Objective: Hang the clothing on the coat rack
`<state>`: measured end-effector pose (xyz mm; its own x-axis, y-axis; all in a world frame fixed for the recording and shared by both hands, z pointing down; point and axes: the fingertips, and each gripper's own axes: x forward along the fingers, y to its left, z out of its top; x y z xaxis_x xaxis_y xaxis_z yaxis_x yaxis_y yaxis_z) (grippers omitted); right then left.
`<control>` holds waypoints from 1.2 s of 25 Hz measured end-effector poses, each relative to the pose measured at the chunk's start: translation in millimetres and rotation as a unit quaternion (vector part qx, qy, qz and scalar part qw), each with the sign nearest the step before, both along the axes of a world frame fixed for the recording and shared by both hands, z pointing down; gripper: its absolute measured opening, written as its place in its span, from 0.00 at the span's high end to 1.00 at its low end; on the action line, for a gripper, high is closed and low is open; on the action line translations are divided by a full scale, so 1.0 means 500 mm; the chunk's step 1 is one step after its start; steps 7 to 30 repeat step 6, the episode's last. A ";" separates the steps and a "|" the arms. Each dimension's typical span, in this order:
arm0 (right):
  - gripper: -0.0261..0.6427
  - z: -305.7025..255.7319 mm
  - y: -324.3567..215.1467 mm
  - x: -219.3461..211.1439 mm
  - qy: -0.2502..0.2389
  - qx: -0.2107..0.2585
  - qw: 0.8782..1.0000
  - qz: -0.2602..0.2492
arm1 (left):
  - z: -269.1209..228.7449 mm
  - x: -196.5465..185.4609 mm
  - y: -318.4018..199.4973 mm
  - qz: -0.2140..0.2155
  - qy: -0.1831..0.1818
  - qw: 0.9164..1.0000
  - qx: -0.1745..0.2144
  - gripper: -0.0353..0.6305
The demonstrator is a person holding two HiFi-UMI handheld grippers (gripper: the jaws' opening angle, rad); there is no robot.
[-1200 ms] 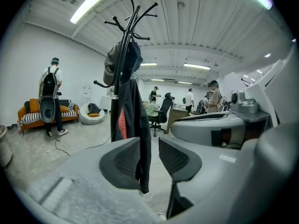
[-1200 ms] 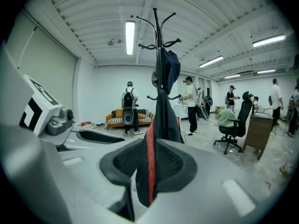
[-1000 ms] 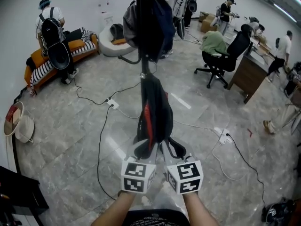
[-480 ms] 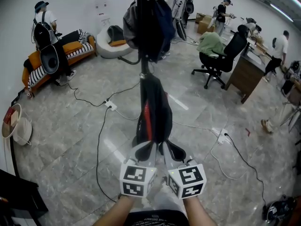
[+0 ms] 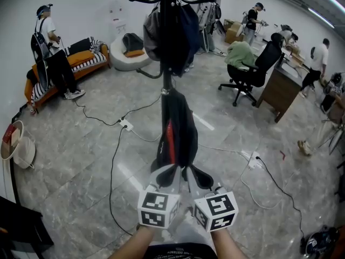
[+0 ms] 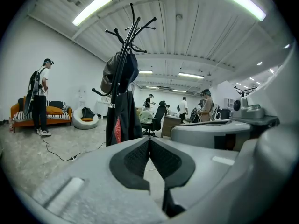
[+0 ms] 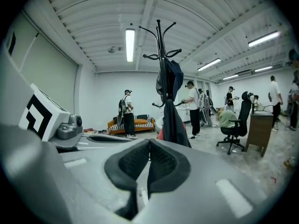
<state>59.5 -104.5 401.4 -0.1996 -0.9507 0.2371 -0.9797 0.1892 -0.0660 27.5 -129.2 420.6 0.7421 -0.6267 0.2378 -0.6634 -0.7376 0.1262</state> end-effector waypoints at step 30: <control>0.96 -0.003 -0.001 -0.009 -0.004 -0.001 1.000 -0.001 | -0.001 -0.006 0.005 0.006 0.002 1.000 -0.009 0.94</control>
